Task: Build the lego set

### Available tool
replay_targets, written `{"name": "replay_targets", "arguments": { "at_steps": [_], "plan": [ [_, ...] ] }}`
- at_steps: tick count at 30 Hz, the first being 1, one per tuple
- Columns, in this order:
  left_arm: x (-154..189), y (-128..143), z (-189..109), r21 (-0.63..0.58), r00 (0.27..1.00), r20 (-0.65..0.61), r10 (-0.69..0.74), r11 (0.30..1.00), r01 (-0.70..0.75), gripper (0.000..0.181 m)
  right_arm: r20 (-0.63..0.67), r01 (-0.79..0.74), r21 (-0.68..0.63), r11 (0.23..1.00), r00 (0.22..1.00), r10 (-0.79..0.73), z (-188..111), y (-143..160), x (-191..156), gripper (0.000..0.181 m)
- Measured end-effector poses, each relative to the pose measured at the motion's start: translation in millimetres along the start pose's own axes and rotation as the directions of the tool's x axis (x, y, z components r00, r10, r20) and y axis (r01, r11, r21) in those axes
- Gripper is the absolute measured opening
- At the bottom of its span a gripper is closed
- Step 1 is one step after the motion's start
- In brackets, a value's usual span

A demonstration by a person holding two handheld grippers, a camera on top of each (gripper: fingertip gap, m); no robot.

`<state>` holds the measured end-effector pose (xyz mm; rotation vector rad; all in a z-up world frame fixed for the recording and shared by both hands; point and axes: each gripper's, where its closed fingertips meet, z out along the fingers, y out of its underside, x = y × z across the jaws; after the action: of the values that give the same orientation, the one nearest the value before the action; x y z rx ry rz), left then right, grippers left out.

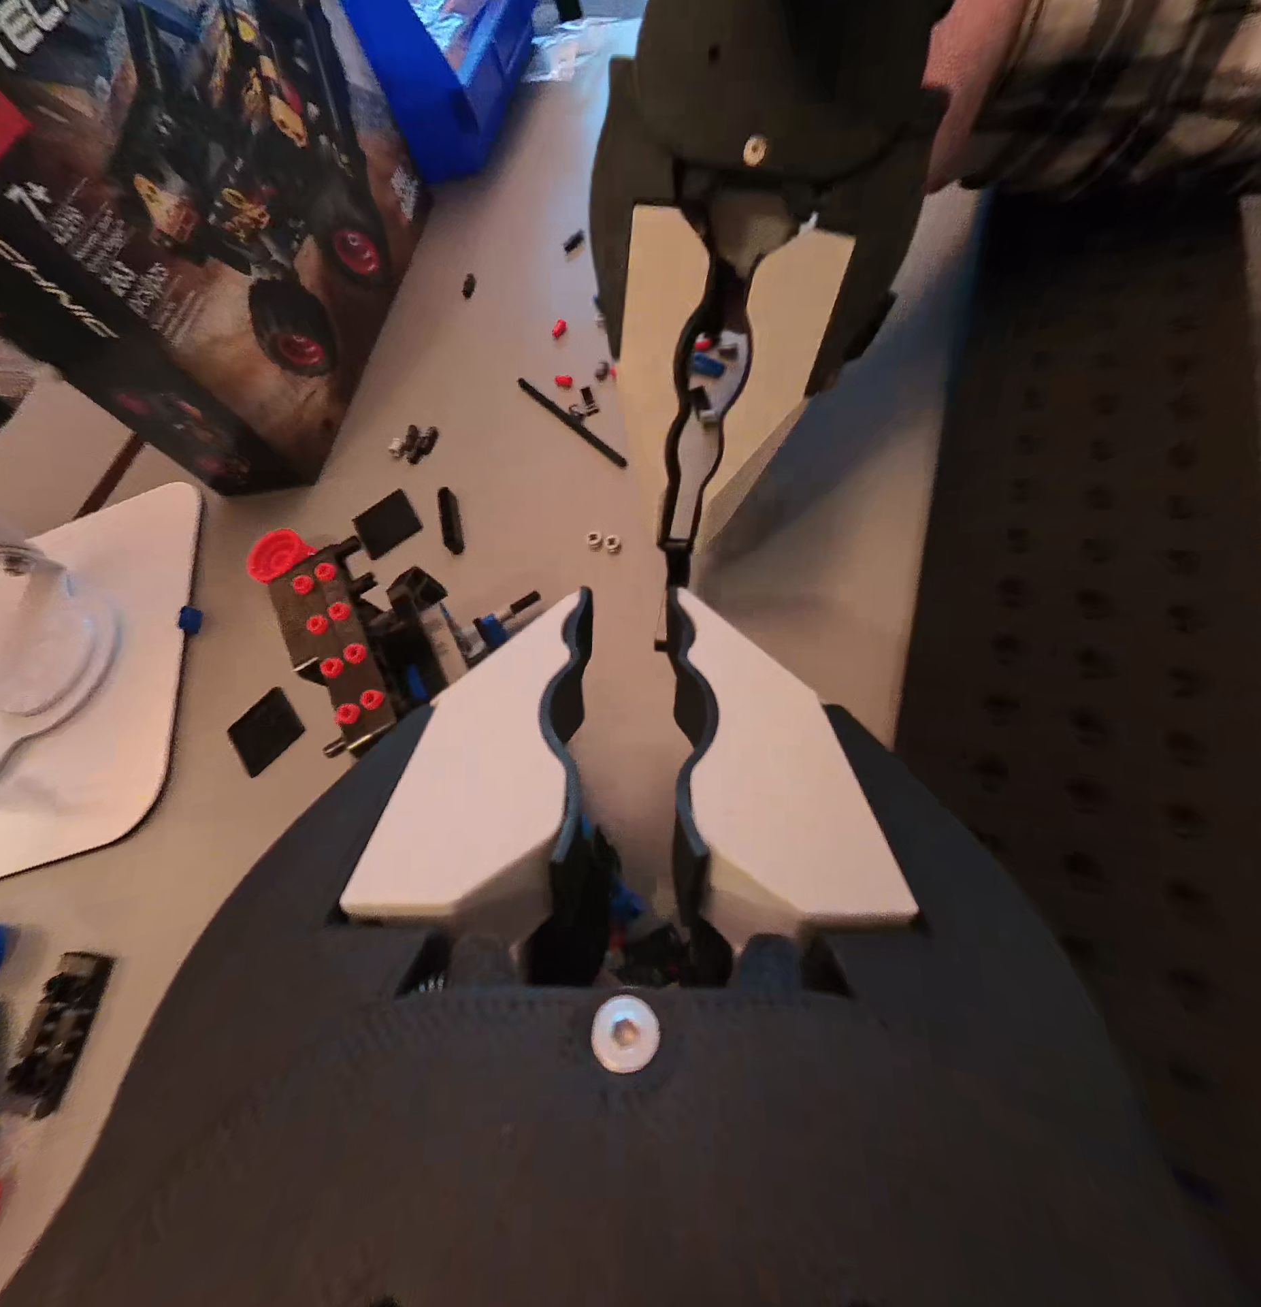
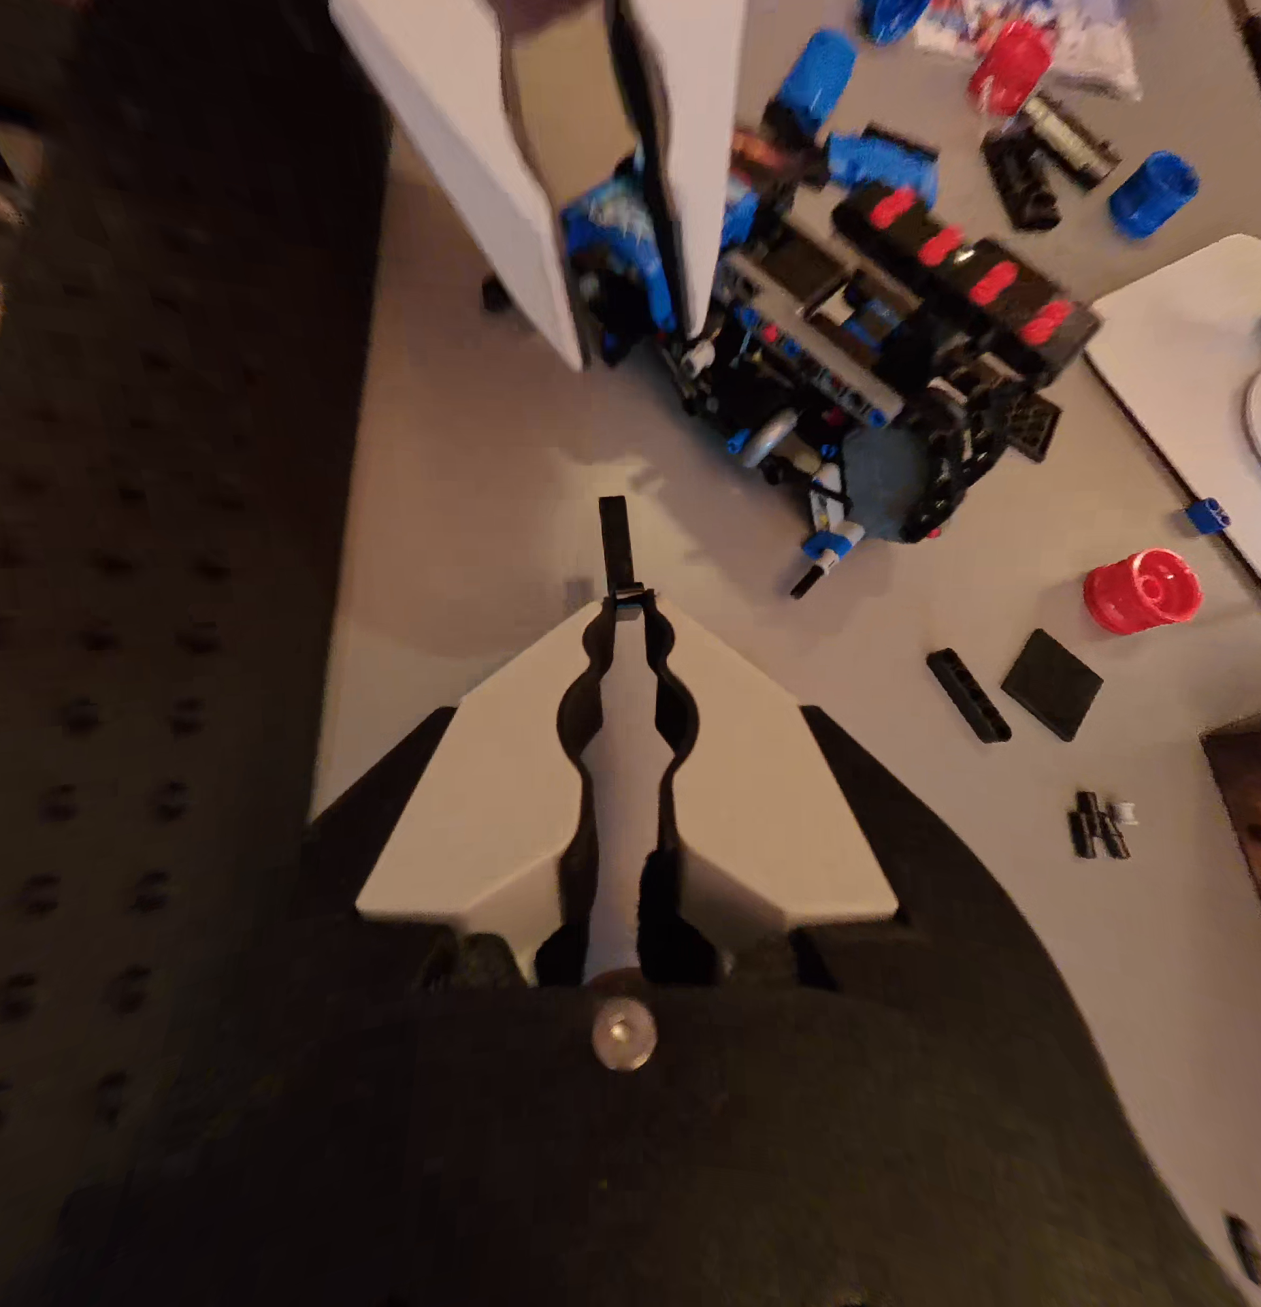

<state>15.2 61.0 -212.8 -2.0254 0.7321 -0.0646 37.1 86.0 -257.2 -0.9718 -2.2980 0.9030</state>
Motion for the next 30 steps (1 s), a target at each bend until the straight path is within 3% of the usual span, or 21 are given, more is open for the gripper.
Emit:
{"name": "replay_targets", "arguments": {
  "at_steps": [1, 8, 12, 25, 30],
  "plan": [
    [-0.9, -1.3, -0.2, 0.004, 1.000, 0.019, 0.015, 1.000, -0.015, 0.022, 0.009, -0.037, 0.046, 0.998, 0.999, 0.037, -5.0, -6.7, 1.6, 0.005],
    [-5.3, -4.6, 9.0, -0.091, 0.930, 0.240, 0.279, 0.960, -0.265, 0.024, 0.070, -0.160, 0.200, 0.967, 0.986, 0.149, -26.5, -39.7, 2.7, 0.006],
    [-2.0, -3.0, 18.5, -0.189, 0.844, 0.305, 0.440, 0.897, -0.399, 0.009, 0.097, -0.199, 0.230, 0.953, 0.979, 0.181, -30.0, -48.0, 2.3, 0.005],
    [1.5, -25.3, 13.6, -0.025, 0.876, 0.363, 0.318, 0.943, -0.332, 0.000, 0.233, -0.368, 0.395, 0.842, 0.927, 0.295, -49.2, -73.3, 5.9, 0.000],
    [3.6, -30.0, 11.9, 0.022, 0.883, 0.383, 0.272, 0.953, -0.303, 0.000, 0.212, -0.389, 0.421, 0.819, 0.920, 0.328, -53.4, -71.9, 14.2, 0.005]
  ]
}}
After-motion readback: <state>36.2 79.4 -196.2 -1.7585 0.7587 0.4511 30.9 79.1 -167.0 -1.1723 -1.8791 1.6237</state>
